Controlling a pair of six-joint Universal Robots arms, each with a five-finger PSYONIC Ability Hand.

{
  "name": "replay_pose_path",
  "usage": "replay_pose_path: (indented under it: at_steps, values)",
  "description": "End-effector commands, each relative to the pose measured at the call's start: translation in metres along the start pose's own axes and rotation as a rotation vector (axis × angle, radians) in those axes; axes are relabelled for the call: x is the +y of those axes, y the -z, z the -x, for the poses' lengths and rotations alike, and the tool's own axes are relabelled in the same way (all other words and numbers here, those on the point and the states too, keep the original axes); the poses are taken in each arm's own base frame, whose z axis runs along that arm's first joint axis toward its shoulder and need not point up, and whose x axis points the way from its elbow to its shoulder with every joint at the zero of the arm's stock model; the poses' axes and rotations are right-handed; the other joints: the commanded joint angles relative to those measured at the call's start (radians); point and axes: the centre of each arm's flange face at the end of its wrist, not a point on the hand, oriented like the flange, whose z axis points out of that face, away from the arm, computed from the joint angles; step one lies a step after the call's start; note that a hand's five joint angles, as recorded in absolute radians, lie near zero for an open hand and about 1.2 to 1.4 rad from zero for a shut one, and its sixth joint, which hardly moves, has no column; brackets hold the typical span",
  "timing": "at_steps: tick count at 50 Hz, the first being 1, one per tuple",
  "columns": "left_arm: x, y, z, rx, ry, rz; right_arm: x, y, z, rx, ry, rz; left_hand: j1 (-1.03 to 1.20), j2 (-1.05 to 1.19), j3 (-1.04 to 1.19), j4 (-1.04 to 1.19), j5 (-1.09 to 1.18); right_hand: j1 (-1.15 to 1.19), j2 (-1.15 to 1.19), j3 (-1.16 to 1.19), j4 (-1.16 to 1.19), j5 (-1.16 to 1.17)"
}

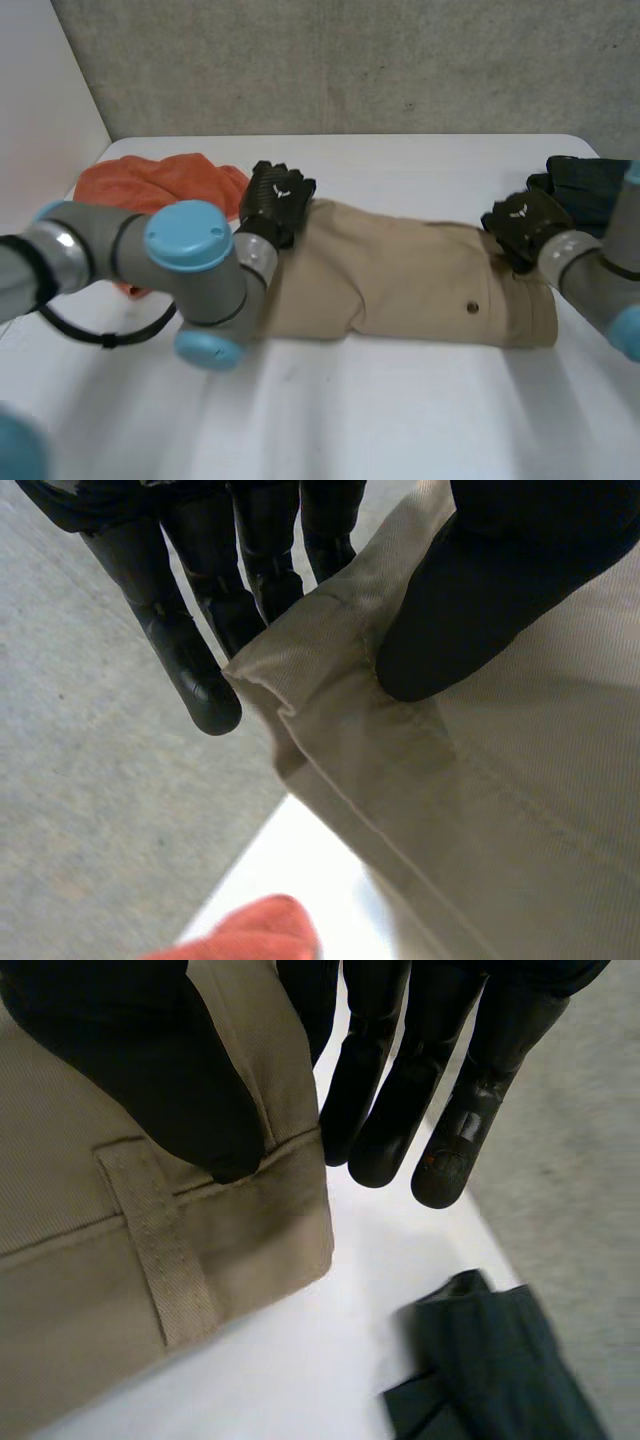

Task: Fold the laundry.

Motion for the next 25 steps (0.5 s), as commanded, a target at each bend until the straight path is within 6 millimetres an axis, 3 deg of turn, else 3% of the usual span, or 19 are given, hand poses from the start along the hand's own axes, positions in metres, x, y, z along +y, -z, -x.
replay_pose_path:
  at_steps: [1, 6, 8, 9, 11, 12, 14, 16, 20, 25]
  values:
    - [0.021, -0.059, -0.004, -0.04, -0.068, -0.181, 0.005, -0.06, 0.0, 0.149, 0.038, -0.099, 0.581, 0.158, 0.159, 0.162, 0.163, 0.409, 0.214, 0.199, 0.201, 0.226]
    - [0.03, -0.081, -0.006, -0.086, -0.071, -0.23, 0.018, -0.092, 0.004, 0.225, 0.06, -0.148, 0.555, 0.131, 0.133, 0.136, 0.136, 0.409, 0.214, 0.199, 0.201, 0.226]
    - [0.035, -0.085, -0.005, -0.099, -0.071, -0.23, 0.02, -0.099, 0.006, 0.238, 0.064, -0.159, 0.424, 0.0, 0.002, 0.005, 0.005, 0.409, 0.214, 0.199, 0.201, 0.226]
    - [0.041, -0.087, -0.006, -0.104, -0.071, -0.223, 0.023, -0.104, 0.009, 0.239, 0.065, -0.16, 0.051, -0.373, -0.371, -0.368, -0.368, -0.148, -0.343, -0.358, -0.356, -0.331]
    - [0.045, -0.087, -0.007, -0.103, -0.07, -0.217, 0.023, -0.107, 0.012, 0.239, 0.067, -0.16, -0.456, -0.879, -0.878, -0.875, -0.874, -0.812, -1.007, -1.023, -1.021, -0.996]
    - [0.046, -0.087, -0.008, -0.101, -0.07, -0.214, 0.023, -0.108, 0.013, 0.242, 0.067, -0.159, -0.585, -1.009, -1.007, -1.004, -1.004, -0.812, -1.007, -1.023, -1.021, -0.996]
    - [0.05, -0.083, -0.011, -0.088, -0.06, -0.195, 0.021, -0.106, 0.011, 0.258, 0.06, -0.158, -0.585, -1.009, -1.007, -1.004, -1.004, -0.812, -1.007, -1.023, -1.021, -0.996]
    - [0.05, -0.077, -0.013, -0.07, -0.047, -0.175, 0.015, -0.102, 0.009, 0.267, 0.056, -0.163, -0.585, -1.009, -1.007, -1.004, -1.004, -0.812, -1.007, -1.023, -1.021, -0.996]
    - [0.032, -0.061, -0.002, -0.056, -0.013, -0.158, -0.01, -0.077, -0.007, 0.295, 0.026, -0.191, -0.585, -1.009, -1.007, -1.004, -1.004, -0.812, -1.007, -1.023, -1.021, -0.996]
    - [0.009, -0.032, 0.009, -0.026, 0.056, -0.13, -0.027, -0.03, -0.021, 0.264, -0.082, -0.186, -0.585, -1.009, -1.007, -1.004, -1.004, -0.812, -1.007, -1.023, -1.021, -0.996]
